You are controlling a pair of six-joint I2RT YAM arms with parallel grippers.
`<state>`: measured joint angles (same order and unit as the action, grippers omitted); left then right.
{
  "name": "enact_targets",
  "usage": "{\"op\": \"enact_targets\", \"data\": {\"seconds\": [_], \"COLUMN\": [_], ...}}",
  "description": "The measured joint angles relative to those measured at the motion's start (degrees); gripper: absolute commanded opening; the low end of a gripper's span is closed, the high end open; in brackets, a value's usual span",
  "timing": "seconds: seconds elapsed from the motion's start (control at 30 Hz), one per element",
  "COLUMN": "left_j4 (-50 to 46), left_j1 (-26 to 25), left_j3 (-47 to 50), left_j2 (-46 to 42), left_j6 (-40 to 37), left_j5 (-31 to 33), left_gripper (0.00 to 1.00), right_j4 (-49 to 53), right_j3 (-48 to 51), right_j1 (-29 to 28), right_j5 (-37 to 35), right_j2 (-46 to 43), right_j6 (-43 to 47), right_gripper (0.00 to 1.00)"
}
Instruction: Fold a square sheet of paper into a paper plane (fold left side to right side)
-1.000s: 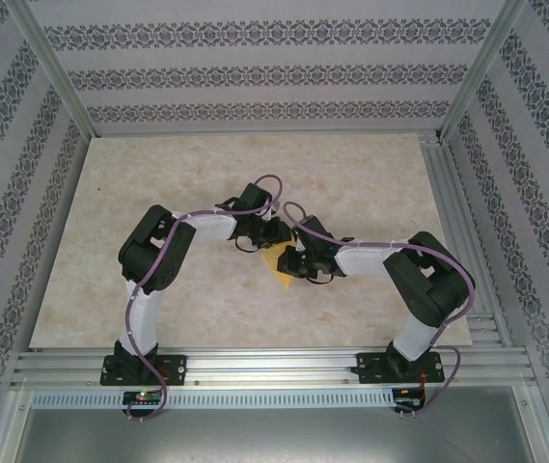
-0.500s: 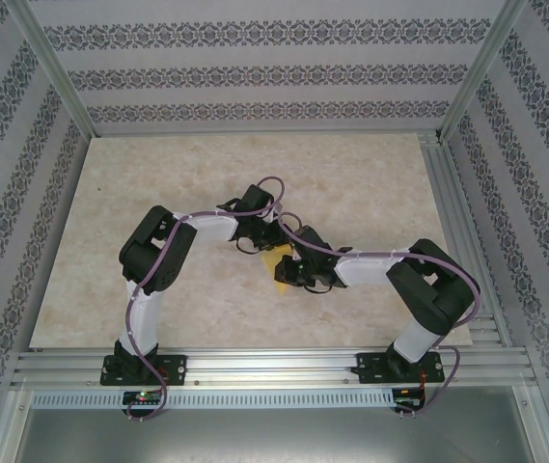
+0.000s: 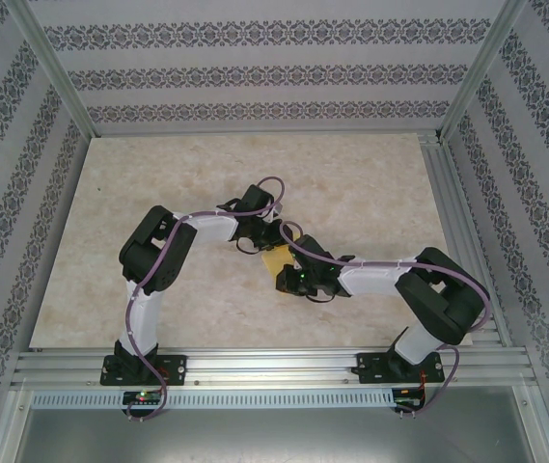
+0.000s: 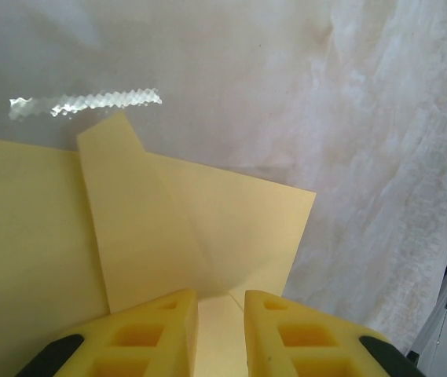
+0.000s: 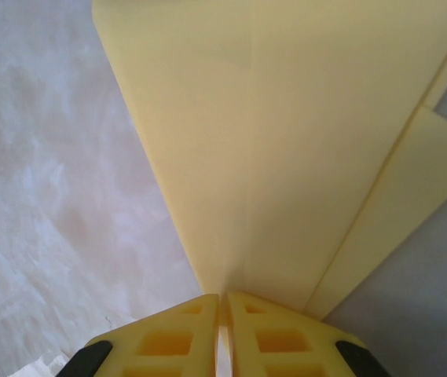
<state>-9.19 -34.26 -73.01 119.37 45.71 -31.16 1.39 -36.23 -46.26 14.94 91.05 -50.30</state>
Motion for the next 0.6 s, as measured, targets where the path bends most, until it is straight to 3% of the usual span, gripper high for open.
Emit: {"op": "enact_targets", "data": {"seconds": [0.43, 0.6], "left_j4": [-0.2, -0.2], "left_j1": [0.0, 0.0], "left_j3": [0.0, -0.4], "left_j2": [0.0, 0.0], "left_j6": [0.0, 0.0], "left_j5": [-0.1, -0.6], "left_gripper": [0.26, 0.31], "right_j4": [2.6, 8.5], "right_j3": [1.9, 3.4], "right_j1": [-2.1, -0.2], "right_j5": [0.9, 3.1], "right_j2": [-2.9, -9.4], "right_j6": [-1.3, -0.5], "right_gripper": [0.13, 0.23]}}
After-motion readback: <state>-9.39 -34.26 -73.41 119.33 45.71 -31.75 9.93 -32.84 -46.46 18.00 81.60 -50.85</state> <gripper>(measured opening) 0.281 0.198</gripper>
